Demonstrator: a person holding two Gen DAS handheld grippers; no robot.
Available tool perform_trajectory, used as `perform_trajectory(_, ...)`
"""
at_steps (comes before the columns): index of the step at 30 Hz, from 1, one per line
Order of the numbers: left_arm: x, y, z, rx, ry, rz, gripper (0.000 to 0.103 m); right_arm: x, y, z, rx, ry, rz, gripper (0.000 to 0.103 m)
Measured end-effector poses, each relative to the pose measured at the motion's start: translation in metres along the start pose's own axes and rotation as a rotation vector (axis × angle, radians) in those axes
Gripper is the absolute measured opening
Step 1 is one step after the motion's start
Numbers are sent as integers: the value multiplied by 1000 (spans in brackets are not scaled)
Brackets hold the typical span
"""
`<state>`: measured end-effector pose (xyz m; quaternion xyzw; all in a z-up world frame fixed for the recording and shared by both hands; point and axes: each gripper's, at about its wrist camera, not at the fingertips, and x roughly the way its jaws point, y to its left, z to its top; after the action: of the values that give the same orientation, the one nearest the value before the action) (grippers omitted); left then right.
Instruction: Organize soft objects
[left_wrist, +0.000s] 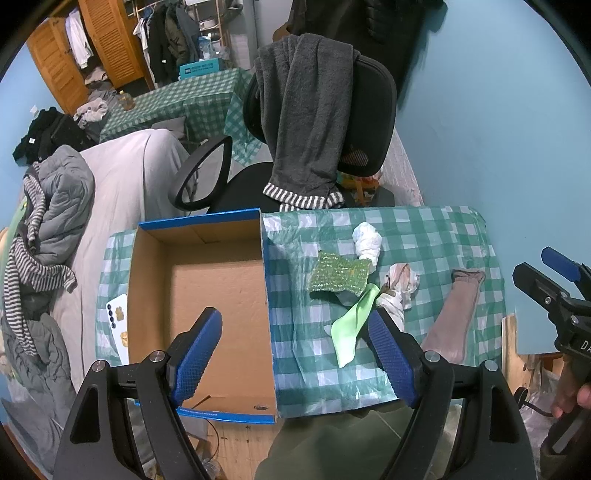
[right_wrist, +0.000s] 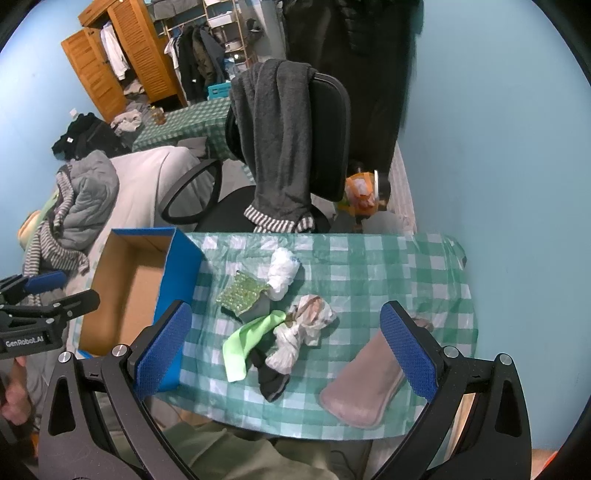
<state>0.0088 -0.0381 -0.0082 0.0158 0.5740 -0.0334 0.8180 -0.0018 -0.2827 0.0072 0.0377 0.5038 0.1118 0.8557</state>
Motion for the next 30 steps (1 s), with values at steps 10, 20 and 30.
perform_trajectory(10, 1, -2, 6, -1, 0, 6, 83, 2, 3, 6, -9, 3, 4, 101)
perform_trajectory(20, 2, 0, 11, -3, 1, 8, 83, 3, 4, 12, -11, 8, 10, 101)
perform_trajectory(30, 4, 3, 10, -2, 4, 1, 83, 4, 8, 10, -8, 16, 8, 101)
